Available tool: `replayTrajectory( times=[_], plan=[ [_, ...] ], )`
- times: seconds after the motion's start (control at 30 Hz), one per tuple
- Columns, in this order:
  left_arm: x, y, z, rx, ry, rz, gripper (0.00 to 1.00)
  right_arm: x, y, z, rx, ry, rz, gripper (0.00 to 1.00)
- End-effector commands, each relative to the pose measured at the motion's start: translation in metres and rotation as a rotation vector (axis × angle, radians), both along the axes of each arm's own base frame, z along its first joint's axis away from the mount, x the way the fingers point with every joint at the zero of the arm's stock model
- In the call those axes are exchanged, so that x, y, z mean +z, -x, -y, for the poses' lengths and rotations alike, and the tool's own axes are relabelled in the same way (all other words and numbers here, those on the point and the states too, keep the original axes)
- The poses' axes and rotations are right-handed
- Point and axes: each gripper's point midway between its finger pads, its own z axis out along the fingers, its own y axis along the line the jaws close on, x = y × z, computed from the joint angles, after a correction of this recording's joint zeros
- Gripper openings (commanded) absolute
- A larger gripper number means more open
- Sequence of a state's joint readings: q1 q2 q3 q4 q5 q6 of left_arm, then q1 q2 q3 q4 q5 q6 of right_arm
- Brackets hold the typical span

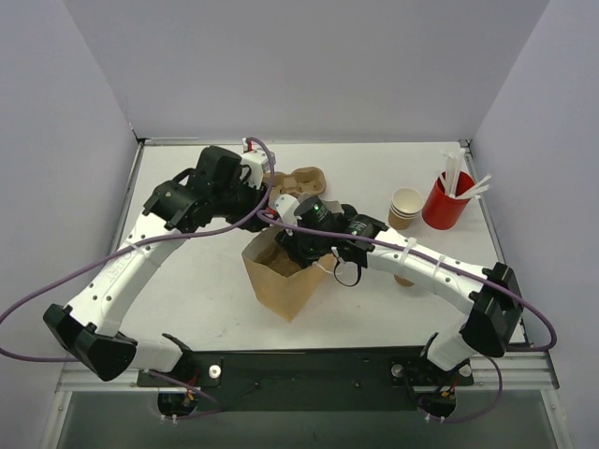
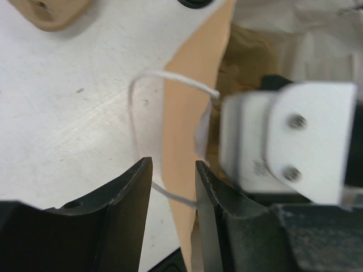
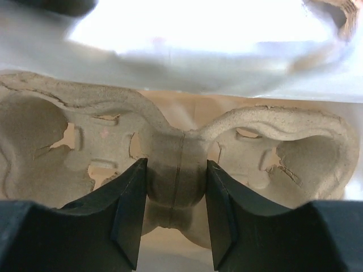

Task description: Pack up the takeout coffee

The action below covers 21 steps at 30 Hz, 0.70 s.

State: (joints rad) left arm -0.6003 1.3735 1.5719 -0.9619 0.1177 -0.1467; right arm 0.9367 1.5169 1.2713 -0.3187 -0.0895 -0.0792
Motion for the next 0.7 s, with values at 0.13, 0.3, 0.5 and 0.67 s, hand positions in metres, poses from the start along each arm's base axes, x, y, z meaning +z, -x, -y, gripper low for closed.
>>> replayTrajectory(
  times=[0.13,0.3,0.5,0.67],
  plan=[
    [0.009,0.054,0.022,-0.208,0.122,-0.07,0.47,-0.01,-0.013,0.001,-0.052,0.012,-0.01,0.35],
    [0.026,0.051,0.011,-0.177,0.164,-0.028,0.5,-0.008,-0.015,0.001,-0.055,0.007,-0.01,0.35],
    [0.041,0.053,0.003,-0.176,0.181,0.011,0.55,-0.009,-0.014,0.001,-0.053,0.02,-0.02,0.35],
    [0.027,0.057,0.002,-0.207,0.157,-0.016,0.56,-0.006,-0.014,0.002,-0.047,0.046,-0.025,0.35]
  ],
)
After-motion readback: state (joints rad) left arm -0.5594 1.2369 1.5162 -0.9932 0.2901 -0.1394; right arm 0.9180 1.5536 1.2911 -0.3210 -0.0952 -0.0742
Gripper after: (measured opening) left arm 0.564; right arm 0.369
